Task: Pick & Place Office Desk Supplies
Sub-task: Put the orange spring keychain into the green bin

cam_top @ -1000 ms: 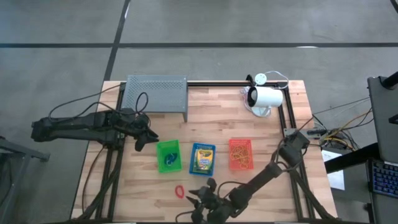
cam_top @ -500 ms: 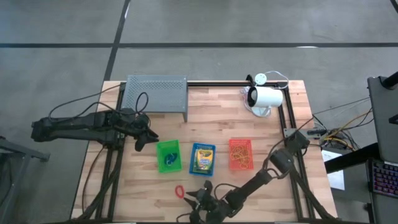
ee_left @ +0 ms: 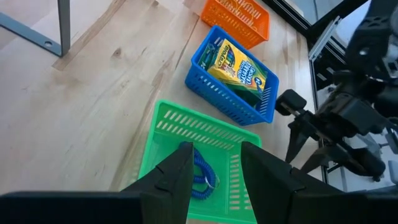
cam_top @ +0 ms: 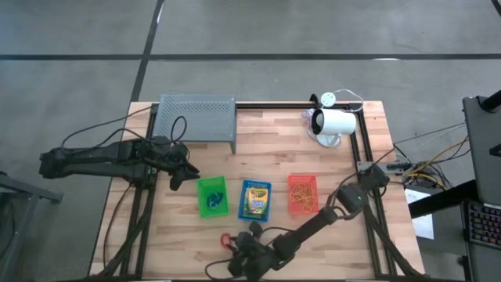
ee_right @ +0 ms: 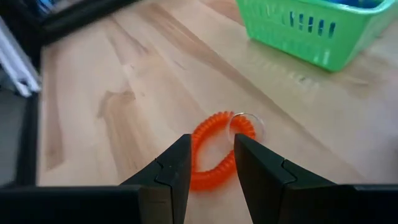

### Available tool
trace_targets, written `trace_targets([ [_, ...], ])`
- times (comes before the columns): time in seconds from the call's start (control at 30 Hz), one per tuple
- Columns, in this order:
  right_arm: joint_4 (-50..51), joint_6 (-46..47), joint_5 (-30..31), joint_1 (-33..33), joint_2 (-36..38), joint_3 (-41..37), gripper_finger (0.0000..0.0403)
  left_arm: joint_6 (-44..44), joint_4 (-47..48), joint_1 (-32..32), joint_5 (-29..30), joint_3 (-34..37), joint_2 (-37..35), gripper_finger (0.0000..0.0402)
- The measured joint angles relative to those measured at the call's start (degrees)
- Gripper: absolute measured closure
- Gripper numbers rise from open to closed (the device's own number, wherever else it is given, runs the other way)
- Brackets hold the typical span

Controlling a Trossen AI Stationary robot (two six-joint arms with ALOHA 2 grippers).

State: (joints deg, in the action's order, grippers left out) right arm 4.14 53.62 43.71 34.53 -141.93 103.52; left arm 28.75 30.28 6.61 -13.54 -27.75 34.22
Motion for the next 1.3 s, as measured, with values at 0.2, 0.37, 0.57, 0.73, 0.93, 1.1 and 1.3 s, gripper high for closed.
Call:
trace_targets([
  [0.2, 14.38, 4.41, -0.27, -0.21, 0.02, 8.11, 0.0282, 0.0, -0.02, 0.0, 0.0, 0.0, 0.0, 0.0263],
  [0.37, 17.12, 6.61, -0.37, -0.53, 0.04, 9.69, 0.0282, 0.0, -0.01, 0.0, 0.0, 0.0, 0.0, 0.0263],
  [0.57, 17.0, 10.76, -6.42, -1.13, -1.58, 8.31, 0.0282, 0.0, -0.01, -0.02, 0.0, 0.02, 0.02, 0.0263],
  [0.73, 16.36, 12.06, -6.28, -1.2, -3.1, 8.71, 0.0282, 0.0, 0.13, -0.02, 0.0, 0.02, 0.04, 0.0263],
  [0.93, 16.46, 12.47, -6.09, -1.39, -3.39, 8.88, 0.0282, -0.29, 0.2, -0.02, 0.0, 0.02, 0.04, 0.0263],
  [1.1, 16.48, 15.24, -6.17, -1.55, -3.43, 8.88, 0.0282, -0.46, 0.22, -0.02, 0.0, 0.02, 0.04, 0.0263],
  [1.3, 16.52, 15.41, -7.08, -1.86, -3.43, 8.88, 0.0296, -0.46, 0.21, -0.02, 0.01, 0.02, 0.04, 0.0263],
])
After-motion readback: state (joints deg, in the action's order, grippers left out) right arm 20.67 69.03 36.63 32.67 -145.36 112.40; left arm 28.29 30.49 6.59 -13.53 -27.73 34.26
